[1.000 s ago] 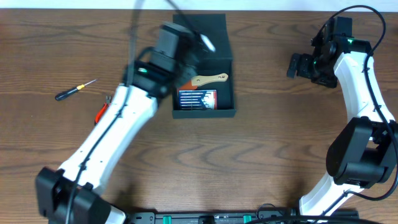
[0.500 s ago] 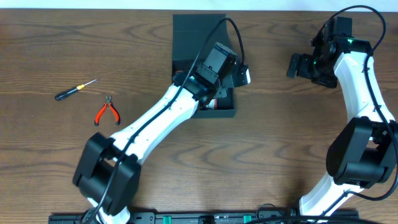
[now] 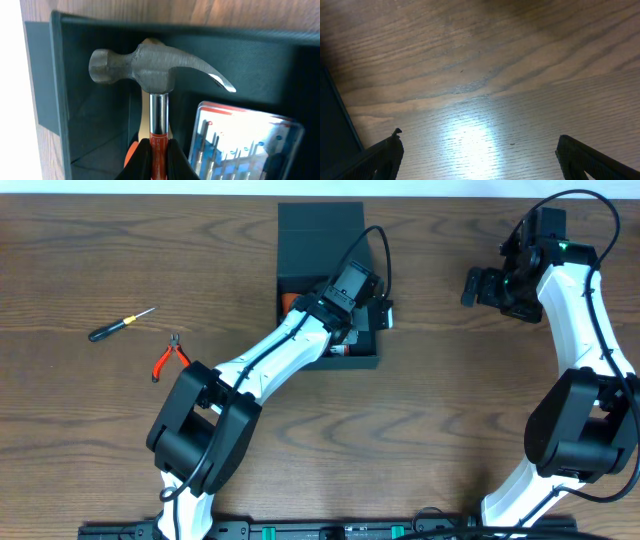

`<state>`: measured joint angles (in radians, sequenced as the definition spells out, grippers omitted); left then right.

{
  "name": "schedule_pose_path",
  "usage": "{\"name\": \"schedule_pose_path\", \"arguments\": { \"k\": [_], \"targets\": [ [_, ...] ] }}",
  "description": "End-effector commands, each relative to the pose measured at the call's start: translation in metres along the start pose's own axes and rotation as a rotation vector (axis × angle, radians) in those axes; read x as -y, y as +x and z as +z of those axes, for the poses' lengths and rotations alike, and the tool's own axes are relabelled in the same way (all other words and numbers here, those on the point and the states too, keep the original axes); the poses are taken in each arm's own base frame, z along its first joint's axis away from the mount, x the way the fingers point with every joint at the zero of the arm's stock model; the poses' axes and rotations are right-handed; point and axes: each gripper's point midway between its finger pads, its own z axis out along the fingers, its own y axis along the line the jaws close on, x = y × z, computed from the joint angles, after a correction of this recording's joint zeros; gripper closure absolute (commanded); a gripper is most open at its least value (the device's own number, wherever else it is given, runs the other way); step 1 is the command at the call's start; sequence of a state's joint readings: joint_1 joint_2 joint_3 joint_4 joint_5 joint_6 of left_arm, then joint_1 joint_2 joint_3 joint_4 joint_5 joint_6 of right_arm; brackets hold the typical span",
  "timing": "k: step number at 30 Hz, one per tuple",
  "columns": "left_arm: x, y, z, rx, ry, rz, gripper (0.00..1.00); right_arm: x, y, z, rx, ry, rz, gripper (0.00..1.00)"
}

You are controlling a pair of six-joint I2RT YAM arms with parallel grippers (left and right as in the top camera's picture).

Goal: Pack container
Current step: 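Carry the hammer into the box and release it, then move left gripper to the red pliers and grasp them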

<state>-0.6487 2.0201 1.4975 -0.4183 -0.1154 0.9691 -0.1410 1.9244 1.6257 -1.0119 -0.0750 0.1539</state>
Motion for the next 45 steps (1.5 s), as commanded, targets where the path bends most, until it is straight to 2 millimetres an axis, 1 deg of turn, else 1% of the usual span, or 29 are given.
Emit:
{"name": "schedule_pose_path", "arguments": {
  "k": [1, 6, 11, 12, 13, 15, 16, 17, 18, 20, 22, 24, 25, 29, 30, 31, 32, 33, 34, 35, 37, 40, 41, 43, 45],
  "targets": [
    [-0.004, 0.005, 0.001, 0.002, 0.001, -0.02, 0.95, -0.003, 0.003, 0.003, -0.013, -0.007, 0.014, 0.01],
    [0.0, 0.0, 0.001, 0.036, 0.029, -0.023, 0.94, -0.003, 0.003, 0.003, -0.013, -0.007, 0.014, 0.01],
    [0.001, 0.0, 0.002, 0.038, 0.031, -0.023, 0.94, -0.003, 0.004, 0.003, -0.02, -0.006, 0.015, 0.01],
    [0.001, 0.0, 0.002, 0.038, 0.031, -0.023, 0.91, -0.003, 0.005, 0.003, -0.022, -0.006, 0.015, 0.01],
    [0.0, 0.0, 0.002, 0.037, 0.03, -0.023, 0.84, -0.002, 0.006, 0.003, -0.025, -0.005, 0.015, 0.01],
    [0.0, 0.0, 0.001, 0.038, 0.028, -0.027, 0.65, -0.002, 0.007, 0.003, -0.032, -0.004, 0.015, 0.01],
    [-0.002, 0.001, 0.0, 0.033, 0.019, -0.047, 0.42, -0.002, 0.008, 0.003, -0.035, -0.004, 0.015, 0.01],
    [-0.008, 0.002, -0.002, 0.024, -0.006, -0.087, 0.02, -0.002, 0.009, 0.003, -0.037, -0.003, 0.016, 0.01],
    [-0.018, 0.004, -0.007, 0.008, -0.05, -0.164, 0.02, -0.002, 0.009, 0.003, -0.038, -0.003, 0.016, 0.01],
    [-0.04, 0.008, -0.021, -0.009, -0.131, -0.317, 0.02, -0.002, 0.009, 0.003, -0.039, -0.003, 0.016, 0.01],
    [-0.064, 0.013, -0.042, -0.002, -0.204, -0.465, 0.02, -0.002, 0.009, 0.003, -0.039, -0.003, 0.016, 0.01],
    [-0.083, 0.013, -0.068, 0.039, -0.249, -0.562, 0.02, -0.002, 0.009, 0.003, -0.038, -0.003, 0.016, 0.01],
    [-0.092, 0.014, -0.085, 0.065, -0.273, -0.595, 0.02, -0.002, 0.009, 0.003, -0.039, -0.003, 0.016, 0.01],
    [-0.115, 0.017, -0.148, 0.147, -0.35, -0.629, 0.02, -0.002, 0.009, 0.003, -0.039, -0.003, 0.016, 0.01],
    [-0.12, 0.023, -0.165, 0.161, -0.371, -0.642, 0.02, -0.002, 0.009, 0.003, -0.038, -0.003, 0.016, 0.01],
    [-0.123, 0.028, -0.174, 0.163, -0.383, -0.652, 0.02, -0.002, 0.009, 0.003, -0.038, -0.003, 0.016, 0.01],
    [-0.126, 0.039, -0.184, 0.155, -0.394, -0.667, 0.02, -0.002, 0.009, 0.003, -0.038, -0.003, 0.016, 0.01],
    [-0.128, 0.05, -0.19, 0.139, -0.398, -0.681, 0.02, -0.002, 0.009, 0.003, -0.038, -0.003, 0.016, 0.01],
    [-0.129, 0.065, -0.193, 0.112, -0.398, -0.714, 0.02, -0.002, 0.009, 0.003, -0.039, -0.003, 0.016, 0.01],
    [-0.129, 0.08, -0.194, 0.085, -0.395, -0.755, 0.02, -0.002, 0.009, 0.003, -0.038, -0.003, 0.016, 0.01],
    [-0.125, 0.119, -0.189, -0.003, -0.375, -0.869, 0.02, -0.002, 0.009, 0.003, -0.038, -0.003, 0.016, 0.01],
    [-0.113, 0.172, -0.174, -0.137, -0.341, -1.027, 0.02, -0.002, 0.009, 0.003, -0.038, -0.003, 0.016, 0.01],
    [-0.107, 0.197, -0.166, -0.198, -0.323, -1.1, 0.02, -0.002, 0.009, 0.003, -0.038, -0.003, 0.016, 0.01],
    [-0.097, 0.224, -0.155, -0.256, -0.277, -1.2, 0.02, -0.002, 0.009, 0.003, -0.038, -0.003, 0.016, 0.01],
    [-0.085, 0.242, -0.142, -0.284, -0.206, -1.303, 0.02, -0.002, 0.009, 0.003, -0.038, -0.003, 0.016, 0.01]
  ]
}}
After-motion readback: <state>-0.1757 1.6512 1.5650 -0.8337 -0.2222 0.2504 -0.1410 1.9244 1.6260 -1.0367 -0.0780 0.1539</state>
